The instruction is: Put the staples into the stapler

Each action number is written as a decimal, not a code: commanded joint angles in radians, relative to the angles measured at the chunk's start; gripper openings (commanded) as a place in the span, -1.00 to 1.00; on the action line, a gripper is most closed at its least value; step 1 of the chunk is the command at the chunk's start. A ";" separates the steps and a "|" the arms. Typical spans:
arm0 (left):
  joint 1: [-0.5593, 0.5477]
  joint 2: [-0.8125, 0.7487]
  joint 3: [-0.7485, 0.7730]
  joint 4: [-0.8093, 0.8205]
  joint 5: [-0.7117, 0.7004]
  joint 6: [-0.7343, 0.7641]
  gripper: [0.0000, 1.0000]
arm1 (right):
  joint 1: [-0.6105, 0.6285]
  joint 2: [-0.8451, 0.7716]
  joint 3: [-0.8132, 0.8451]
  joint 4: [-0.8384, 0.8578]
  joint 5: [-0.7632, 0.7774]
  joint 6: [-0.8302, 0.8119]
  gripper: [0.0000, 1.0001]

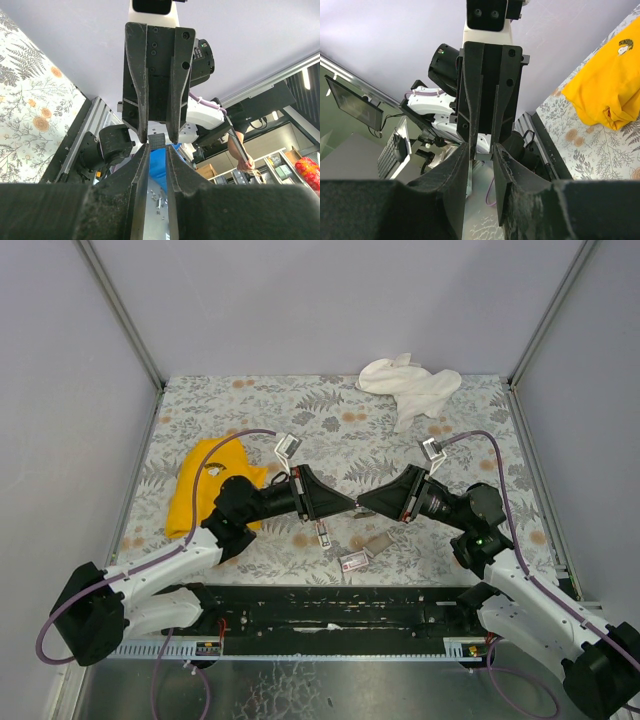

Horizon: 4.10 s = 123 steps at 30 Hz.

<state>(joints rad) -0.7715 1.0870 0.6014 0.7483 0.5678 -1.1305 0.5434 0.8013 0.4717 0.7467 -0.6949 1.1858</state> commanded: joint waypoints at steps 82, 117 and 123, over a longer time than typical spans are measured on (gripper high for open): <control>-0.063 0.612 0.351 -0.721 -0.664 0.315 0.06 | 0.014 -0.192 0.176 -0.931 0.363 -0.624 -0.58; 0.061 0.873 0.827 -1.388 -0.160 1.249 -1.00 | 0.015 -0.002 0.149 -0.946 0.336 -0.724 -0.56; 0.062 0.936 0.884 -1.426 -0.120 1.344 -0.95 | 0.026 0.061 0.144 -0.921 0.348 -0.754 -0.55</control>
<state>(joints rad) -0.7040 1.9831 1.4662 -0.5602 0.3737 0.0921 0.5518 0.8425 0.6121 -0.2268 -0.3420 0.4786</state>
